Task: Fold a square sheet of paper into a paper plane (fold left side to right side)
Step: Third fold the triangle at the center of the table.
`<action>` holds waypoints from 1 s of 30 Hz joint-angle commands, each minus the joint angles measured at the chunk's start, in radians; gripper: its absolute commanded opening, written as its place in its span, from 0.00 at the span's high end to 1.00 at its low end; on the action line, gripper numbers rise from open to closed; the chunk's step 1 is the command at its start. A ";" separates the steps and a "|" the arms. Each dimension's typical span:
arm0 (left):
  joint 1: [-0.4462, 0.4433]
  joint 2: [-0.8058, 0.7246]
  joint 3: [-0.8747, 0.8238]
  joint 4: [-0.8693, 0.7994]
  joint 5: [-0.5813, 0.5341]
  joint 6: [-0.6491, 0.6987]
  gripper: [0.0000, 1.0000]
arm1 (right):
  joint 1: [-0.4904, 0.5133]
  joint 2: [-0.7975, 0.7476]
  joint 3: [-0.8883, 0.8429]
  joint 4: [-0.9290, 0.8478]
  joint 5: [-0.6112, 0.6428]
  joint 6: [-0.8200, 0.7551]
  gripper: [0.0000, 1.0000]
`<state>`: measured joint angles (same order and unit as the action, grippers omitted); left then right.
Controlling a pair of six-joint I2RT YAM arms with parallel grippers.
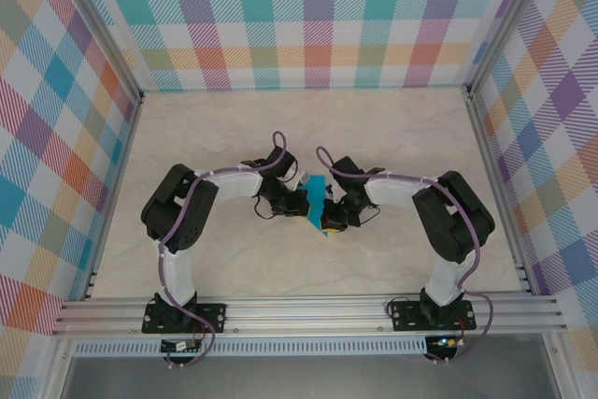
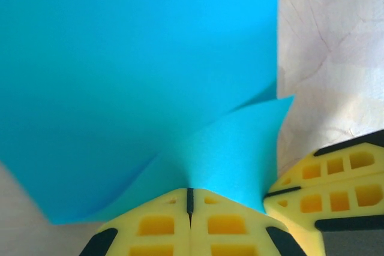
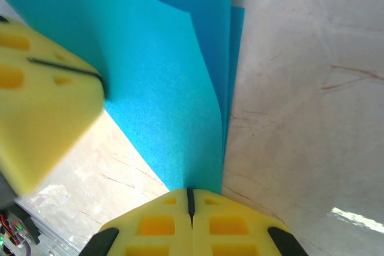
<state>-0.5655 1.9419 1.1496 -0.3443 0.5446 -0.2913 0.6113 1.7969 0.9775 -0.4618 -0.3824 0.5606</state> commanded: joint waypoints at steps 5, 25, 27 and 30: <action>0.107 0.006 0.007 -0.076 -0.129 0.074 0.98 | 0.004 0.055 -0.042 -0.114 0.120 -0.020 1.00; 0.162 -0.337 -0.145 0.086 -0.053 -0.184 0.69 | -0.002 -0.210 0.066 -0.095 0.233 -0.102 0.53; 0.153 -0.372 -0.185 0.134 -0.052 -0.236 0.64 | -0.004 -0.216 0.080 -0.103 0.251 -0.130 0.45; 0.124 -0.382 -0.216 0.179 -0.052 -0.292 0.56 | -0.002 -0.171 0.123 -0.133 0.269 -0.147 0.44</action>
<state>-0.4259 1.5673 0.9668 -0.2367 0.5011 -0.4885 0.6140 1.5925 1.0691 -0.5369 -0.1692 0.4591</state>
